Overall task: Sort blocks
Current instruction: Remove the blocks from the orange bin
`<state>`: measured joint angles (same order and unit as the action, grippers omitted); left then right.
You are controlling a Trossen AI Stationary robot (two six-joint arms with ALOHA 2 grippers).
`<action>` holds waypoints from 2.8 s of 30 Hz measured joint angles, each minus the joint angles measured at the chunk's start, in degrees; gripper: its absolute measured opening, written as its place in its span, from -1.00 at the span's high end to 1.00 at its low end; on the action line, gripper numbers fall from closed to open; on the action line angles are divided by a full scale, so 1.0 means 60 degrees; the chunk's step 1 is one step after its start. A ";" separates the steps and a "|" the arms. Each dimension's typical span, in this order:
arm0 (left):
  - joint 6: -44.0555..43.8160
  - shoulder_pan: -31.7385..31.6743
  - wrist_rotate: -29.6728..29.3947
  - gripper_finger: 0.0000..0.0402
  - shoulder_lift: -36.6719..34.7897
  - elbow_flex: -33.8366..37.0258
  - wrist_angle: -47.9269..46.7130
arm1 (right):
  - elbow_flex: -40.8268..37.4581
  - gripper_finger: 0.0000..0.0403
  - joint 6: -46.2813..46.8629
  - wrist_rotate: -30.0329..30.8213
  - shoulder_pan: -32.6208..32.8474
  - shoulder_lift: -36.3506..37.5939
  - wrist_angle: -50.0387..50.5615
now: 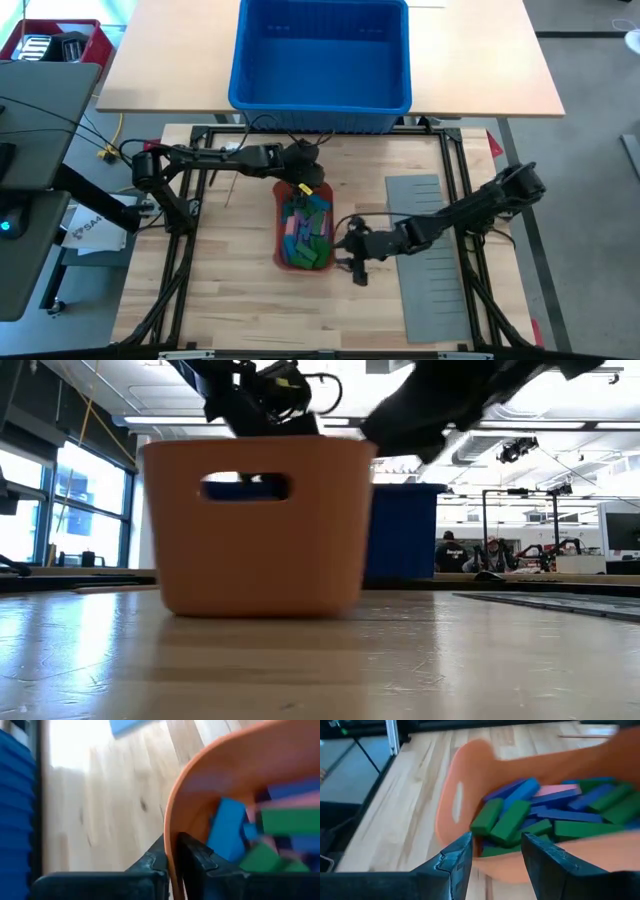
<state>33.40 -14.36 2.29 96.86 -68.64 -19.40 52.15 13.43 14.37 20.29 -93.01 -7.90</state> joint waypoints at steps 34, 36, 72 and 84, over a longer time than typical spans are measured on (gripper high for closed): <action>-0.8117 0.6137 -0.3581 0.39 -0.1801 -0.0018 -0.3322 | 0.1784 0.18 0.2606 0.4781 0.1341 0.0385 0.5687; -0.8473 0.6553 -0.2342 0.35 -0.1845 -0.0018 -0.3497 | 0.1274 0.18 0.2869 0.4846 0.1353 0.0684 0.5191; -1.0485 0.7269 -0.3180 0.81 -0.0053 0.0718 -0.2737 | -0.0133 0.18 0.3024 0.4573 0.1599 0.1014 0.2901; -0.9939 0.7202 -0.3054 0.98 -0.1201 0.0721 -0.1439 | -0.0133 0.18 0.3030 0.4756 0.1942 0.1825 0.2836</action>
<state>-26.23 28.86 -16.03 89.66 -64.31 -28.03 51.35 31.61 42.90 31.94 -82.07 9.12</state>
